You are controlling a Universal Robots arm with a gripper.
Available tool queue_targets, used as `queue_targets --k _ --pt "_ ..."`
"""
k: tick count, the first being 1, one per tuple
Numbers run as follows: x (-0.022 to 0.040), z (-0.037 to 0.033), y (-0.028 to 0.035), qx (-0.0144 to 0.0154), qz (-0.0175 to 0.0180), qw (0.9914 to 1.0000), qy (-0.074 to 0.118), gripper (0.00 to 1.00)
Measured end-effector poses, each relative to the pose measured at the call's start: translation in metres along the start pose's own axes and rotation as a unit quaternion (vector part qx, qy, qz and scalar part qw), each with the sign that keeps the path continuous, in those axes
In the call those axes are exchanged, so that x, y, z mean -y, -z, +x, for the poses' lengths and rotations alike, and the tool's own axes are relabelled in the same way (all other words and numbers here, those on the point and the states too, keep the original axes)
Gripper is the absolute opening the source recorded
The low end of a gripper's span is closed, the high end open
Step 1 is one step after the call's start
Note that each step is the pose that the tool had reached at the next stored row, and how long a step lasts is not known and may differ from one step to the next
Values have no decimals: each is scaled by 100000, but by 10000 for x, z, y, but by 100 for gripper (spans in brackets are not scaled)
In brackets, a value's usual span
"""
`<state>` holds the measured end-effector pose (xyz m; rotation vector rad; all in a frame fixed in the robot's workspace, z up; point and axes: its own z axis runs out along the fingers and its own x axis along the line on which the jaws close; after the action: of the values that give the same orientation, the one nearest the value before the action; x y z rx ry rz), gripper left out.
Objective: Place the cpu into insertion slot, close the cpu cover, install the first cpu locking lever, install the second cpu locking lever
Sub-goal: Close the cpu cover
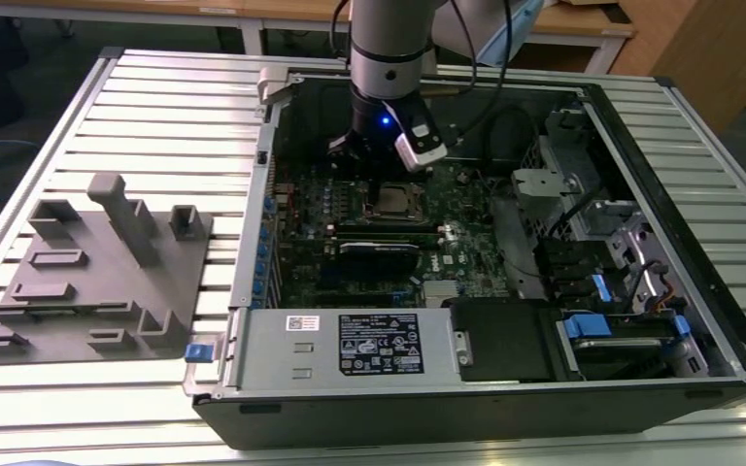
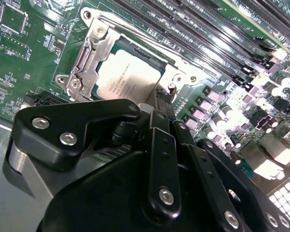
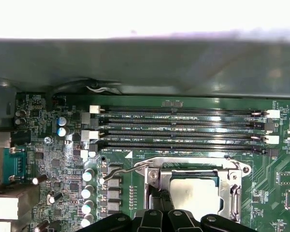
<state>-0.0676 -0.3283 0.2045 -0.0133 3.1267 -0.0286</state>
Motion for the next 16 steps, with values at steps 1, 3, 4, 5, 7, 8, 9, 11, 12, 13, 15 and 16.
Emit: queue_targets --k 1,3,4,5,7,8,9,11,12,13,15,16 --pt "0 0 -4 2 -2 100000 3 11" --pt "0 0 -5 -11 12 100000 3 11" --pt "0 0 -5 -12 16 100000 5 11" --pt "0 0 -5 -8 13 100000 4 11" --pt "0 1 -6 -5 1 100000 6 11" --pt "0 4 -7 3 -15 100000 4 11" --pt "-1 7 -7 8 -21 100000 3 11" --pt "0 10 -6 2 -12 100000 9 11" --pt "0 12 -6 8 -17 100000 2 11" --pt "0 13 -8 16 -18 100000 2 11" --pt "0 14 -22 37 -15 100000 8 11" --pt "0 14 -23 35 -12 100000 7 11"
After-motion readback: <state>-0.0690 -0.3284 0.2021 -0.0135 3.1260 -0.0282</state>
